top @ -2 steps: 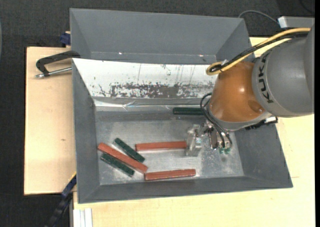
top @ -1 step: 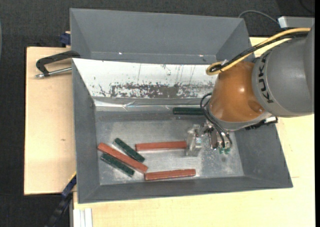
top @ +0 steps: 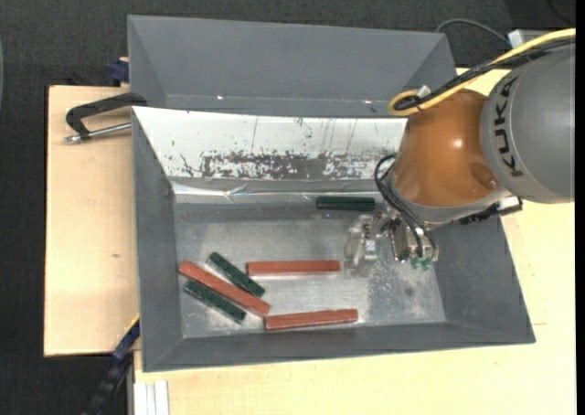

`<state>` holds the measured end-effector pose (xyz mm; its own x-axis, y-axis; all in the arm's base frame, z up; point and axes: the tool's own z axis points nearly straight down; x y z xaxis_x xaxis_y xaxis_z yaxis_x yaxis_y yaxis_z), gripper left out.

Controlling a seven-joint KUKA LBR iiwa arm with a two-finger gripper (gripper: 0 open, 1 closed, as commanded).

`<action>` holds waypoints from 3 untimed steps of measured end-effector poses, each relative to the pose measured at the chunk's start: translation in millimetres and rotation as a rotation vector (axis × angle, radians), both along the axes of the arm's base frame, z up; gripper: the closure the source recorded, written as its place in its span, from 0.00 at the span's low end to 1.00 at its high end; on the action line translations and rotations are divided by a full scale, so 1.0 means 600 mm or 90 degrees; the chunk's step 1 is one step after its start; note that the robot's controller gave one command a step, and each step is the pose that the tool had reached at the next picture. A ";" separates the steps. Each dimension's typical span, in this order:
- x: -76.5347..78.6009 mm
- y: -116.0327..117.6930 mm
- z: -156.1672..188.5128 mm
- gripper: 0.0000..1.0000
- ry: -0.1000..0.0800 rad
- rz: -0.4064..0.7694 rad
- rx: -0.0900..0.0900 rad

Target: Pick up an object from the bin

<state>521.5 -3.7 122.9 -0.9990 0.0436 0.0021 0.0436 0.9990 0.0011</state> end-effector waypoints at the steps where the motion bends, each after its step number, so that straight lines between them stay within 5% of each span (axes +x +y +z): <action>1: 0.003 0.001 0.026 1.00 -0.001 0.003 0.001; 2: -0.033 -0.013 0.064 0.00 -0.002 0.188 0.000; 3: -0.032 -0.013 0.064 0.00 -0.002 0.188 0.000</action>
Offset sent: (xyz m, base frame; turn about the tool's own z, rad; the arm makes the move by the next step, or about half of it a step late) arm -0.0203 -0.0084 0.0378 -0.2963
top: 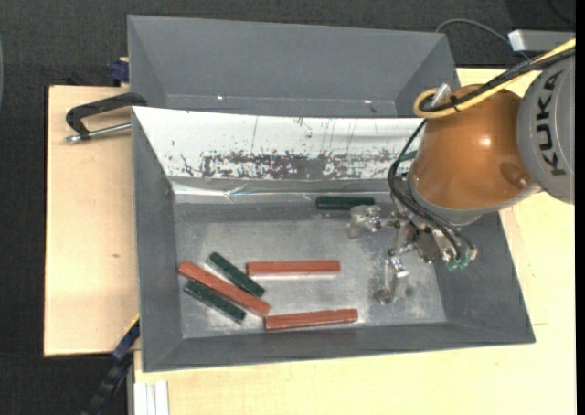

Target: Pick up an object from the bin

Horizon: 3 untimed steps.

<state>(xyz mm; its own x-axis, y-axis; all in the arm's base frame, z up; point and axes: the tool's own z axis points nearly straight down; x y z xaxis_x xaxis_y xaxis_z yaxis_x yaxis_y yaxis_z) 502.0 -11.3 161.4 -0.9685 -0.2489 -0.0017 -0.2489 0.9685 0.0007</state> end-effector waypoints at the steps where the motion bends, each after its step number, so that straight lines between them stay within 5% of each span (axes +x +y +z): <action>1: 0.030 0.062 -0.082 0.00 -0.004 -0.043 0.000; 2: -0.011 -0.010 -0.123 1.00 0.001 0.001 0.000; 3: -0.011 -0.010 -0.123 0.00 0.000 0.001 0.000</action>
Offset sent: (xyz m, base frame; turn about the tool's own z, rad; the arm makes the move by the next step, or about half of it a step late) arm -0.0071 -0.0064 -0.0742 -0.0028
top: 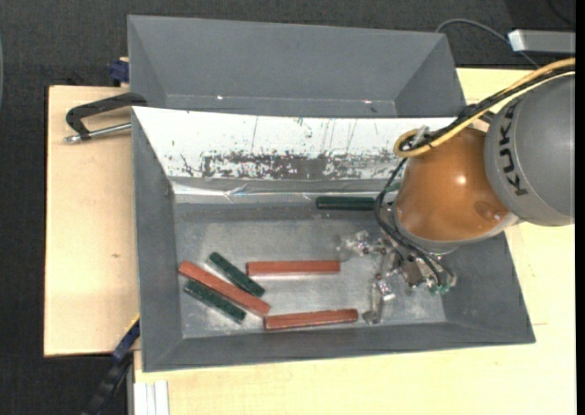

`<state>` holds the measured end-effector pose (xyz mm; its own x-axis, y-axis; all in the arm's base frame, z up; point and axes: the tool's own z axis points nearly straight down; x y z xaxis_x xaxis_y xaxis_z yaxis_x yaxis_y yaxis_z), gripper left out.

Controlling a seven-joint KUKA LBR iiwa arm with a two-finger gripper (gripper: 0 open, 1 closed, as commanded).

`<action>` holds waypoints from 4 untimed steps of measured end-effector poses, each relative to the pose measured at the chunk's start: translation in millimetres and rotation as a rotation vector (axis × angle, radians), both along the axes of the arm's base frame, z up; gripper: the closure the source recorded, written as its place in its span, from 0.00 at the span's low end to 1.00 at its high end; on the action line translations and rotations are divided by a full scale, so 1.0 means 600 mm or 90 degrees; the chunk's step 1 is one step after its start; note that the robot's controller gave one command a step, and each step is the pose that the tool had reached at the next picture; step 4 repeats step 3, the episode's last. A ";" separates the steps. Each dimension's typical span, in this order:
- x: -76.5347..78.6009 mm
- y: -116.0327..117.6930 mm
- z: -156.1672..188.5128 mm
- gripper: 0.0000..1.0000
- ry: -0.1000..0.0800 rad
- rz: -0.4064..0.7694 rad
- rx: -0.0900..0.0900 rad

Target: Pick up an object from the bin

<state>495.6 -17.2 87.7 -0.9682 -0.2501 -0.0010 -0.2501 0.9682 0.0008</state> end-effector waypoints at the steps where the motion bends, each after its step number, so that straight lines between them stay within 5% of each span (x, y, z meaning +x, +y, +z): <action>1: 0.000 0.000 0.000 0.00 0.000 0.000 0.000; 2: 0.018 0.069 -0.017 0.00 -0.003 -0.030 -0.001; 3: 0.040 0.136 -0.023 1.00 -0.004 0.015 0.000; 4: 0.040 0.136 -0.023 1.00 -0.004 0.015 0.000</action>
Offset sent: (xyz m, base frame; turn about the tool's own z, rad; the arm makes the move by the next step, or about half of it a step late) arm 0.0149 0.0691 -0.0177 0.0641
